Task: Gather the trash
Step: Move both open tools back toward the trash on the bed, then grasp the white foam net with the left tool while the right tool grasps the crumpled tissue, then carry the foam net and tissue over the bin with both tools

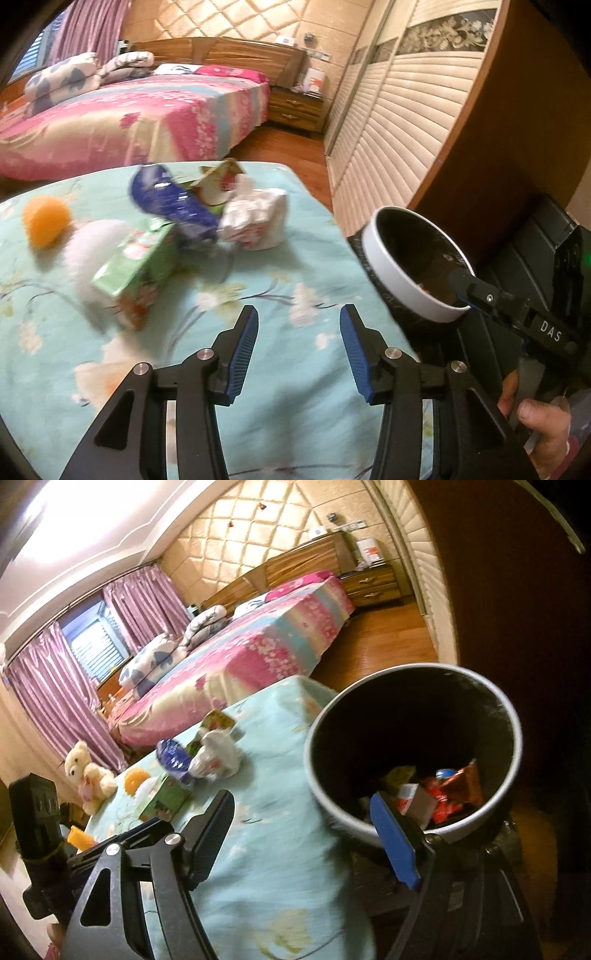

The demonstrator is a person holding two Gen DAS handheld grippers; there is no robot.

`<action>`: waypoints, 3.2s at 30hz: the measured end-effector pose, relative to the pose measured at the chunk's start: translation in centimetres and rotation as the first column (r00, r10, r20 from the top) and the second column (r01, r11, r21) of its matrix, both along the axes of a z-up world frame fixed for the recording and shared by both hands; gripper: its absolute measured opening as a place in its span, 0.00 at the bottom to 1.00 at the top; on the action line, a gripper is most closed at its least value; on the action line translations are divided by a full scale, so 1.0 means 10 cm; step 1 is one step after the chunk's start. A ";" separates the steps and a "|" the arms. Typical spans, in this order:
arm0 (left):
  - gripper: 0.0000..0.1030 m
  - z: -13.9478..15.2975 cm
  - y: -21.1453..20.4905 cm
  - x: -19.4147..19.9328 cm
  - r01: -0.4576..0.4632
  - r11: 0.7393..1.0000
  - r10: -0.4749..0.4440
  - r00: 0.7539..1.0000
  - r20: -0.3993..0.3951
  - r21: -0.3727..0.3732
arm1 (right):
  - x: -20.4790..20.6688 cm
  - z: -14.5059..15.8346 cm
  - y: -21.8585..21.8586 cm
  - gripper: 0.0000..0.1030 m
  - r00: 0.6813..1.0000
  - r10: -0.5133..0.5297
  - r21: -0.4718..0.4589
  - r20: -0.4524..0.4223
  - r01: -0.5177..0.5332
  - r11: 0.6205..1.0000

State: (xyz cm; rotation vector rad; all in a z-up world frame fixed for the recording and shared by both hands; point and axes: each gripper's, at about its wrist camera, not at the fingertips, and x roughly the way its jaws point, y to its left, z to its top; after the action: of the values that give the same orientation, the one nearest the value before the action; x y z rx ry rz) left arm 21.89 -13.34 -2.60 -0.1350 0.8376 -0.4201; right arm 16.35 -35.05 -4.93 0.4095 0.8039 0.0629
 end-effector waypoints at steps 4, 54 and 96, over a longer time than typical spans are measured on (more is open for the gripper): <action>0.45 -0.01 0.26 -0.08 -0.042 0.999 0.042 0.999 -0.009 -0.004 | 0.02 -0.04 0.20 0.77 0.999 0.047 0.002 -0.013 -0.047 0.999; 0.47 -0.33 1.47 0.75 -0.161 0.987 0.160 0.984 -0.084 -0.008 | 1.13 -0.47 1.10 0.79 0.975 0.211 -0.020 -0.067 -0.213 0.977; 0.09 -0.02 1.09 -0.16 -0.088 0.996 0.089 0.996 0.032 -0.025 | 0.37 -0.23 0.81 0.02 0.972 0.237 -0.050 0.001 -0.236 0.970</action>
State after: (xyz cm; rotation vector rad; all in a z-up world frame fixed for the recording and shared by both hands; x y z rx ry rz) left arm 20.31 -2.42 -2.76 -0.1863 0.7911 -0.3480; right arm 20.01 -26.97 -7.21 0.2646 0.8425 0.2662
